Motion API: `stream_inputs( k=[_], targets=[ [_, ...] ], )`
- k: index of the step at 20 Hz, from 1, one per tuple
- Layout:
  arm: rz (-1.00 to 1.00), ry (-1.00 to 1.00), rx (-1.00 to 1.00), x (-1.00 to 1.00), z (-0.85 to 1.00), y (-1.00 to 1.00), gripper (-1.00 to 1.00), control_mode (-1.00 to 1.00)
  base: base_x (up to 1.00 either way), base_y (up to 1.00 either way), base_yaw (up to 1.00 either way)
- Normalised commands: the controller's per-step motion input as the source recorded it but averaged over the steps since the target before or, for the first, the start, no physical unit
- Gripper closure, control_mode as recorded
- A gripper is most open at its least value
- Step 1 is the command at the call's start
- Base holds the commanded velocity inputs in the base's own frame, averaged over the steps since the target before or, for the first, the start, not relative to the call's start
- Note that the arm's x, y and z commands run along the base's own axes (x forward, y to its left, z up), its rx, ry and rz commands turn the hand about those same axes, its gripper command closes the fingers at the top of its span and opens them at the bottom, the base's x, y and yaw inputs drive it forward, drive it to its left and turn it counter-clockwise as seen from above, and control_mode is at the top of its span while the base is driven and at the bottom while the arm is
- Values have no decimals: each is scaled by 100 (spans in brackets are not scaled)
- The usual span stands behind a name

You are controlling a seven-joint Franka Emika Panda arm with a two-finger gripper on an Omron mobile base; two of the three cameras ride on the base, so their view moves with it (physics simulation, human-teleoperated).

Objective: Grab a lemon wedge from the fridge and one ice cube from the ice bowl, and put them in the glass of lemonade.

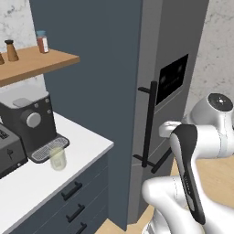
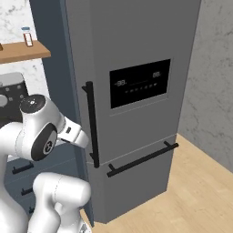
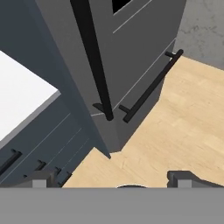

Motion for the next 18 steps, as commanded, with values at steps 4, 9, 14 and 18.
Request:
stream_inputs(
  k=[4, 9, 14, 18],
  targets=[
    [0, 0, 0, 1, 0, 0, -100, -100, 1, 0, 0],
    [2, -7, 0, 0, 0, 0, -100, -100, 0, 0, 0],
    [9, -8, 4, 36, 19, -8, -100, -100, 0, 0, 0],
    [14, 0, -1, 81, 56, -1, -100, -100, 0, 0, 0]
  ],
)
